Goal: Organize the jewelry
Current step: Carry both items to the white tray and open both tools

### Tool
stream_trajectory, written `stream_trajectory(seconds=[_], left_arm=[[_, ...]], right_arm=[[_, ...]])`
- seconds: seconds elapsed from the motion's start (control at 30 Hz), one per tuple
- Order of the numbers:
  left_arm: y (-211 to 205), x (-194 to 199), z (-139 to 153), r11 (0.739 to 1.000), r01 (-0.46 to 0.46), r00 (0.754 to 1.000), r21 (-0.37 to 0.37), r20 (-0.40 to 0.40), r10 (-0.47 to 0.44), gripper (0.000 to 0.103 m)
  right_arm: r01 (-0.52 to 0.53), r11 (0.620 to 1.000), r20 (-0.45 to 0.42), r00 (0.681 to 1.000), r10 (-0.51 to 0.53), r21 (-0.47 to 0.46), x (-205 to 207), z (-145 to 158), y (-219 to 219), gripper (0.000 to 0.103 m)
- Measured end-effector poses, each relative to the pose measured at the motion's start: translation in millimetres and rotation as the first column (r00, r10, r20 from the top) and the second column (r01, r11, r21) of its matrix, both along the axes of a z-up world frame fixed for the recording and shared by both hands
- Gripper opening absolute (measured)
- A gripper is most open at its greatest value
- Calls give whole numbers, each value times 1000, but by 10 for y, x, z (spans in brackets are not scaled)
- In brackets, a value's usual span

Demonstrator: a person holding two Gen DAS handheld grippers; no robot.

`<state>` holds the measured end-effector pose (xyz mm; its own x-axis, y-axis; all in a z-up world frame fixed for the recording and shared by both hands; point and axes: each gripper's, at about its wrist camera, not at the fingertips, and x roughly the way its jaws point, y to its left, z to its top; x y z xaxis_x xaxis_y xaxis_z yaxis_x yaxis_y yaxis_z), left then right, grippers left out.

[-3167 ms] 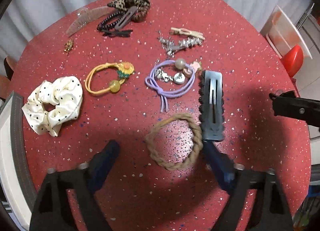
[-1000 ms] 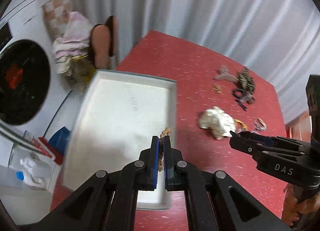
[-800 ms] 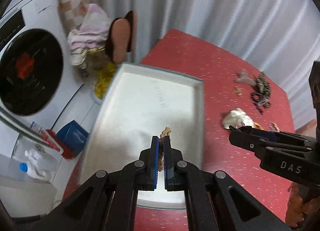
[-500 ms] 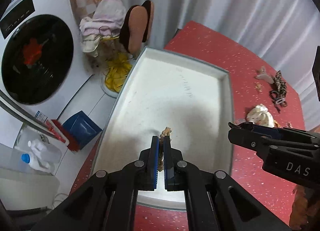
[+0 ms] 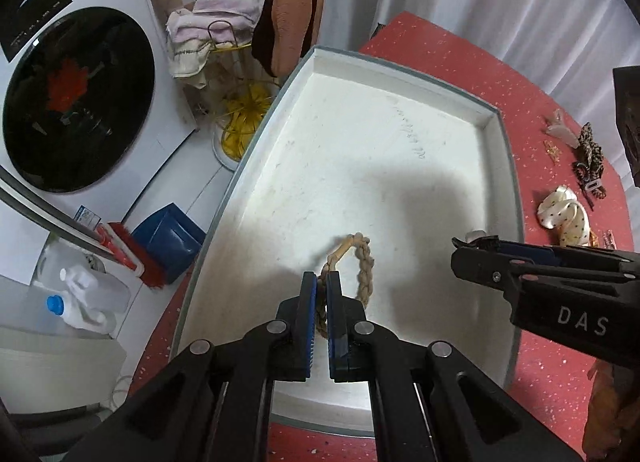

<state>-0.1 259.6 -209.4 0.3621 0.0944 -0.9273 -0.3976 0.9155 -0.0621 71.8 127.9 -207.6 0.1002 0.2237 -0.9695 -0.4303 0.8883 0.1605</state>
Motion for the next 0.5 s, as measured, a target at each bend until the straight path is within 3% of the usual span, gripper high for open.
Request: stream_trajectory(seconds=[0.5], left_arm=[[-47,26,-66,999,40,998,36,-39,-39,6]], right_arm=[[5,1000,-43,999,-5,3,125,-219,111,43]])
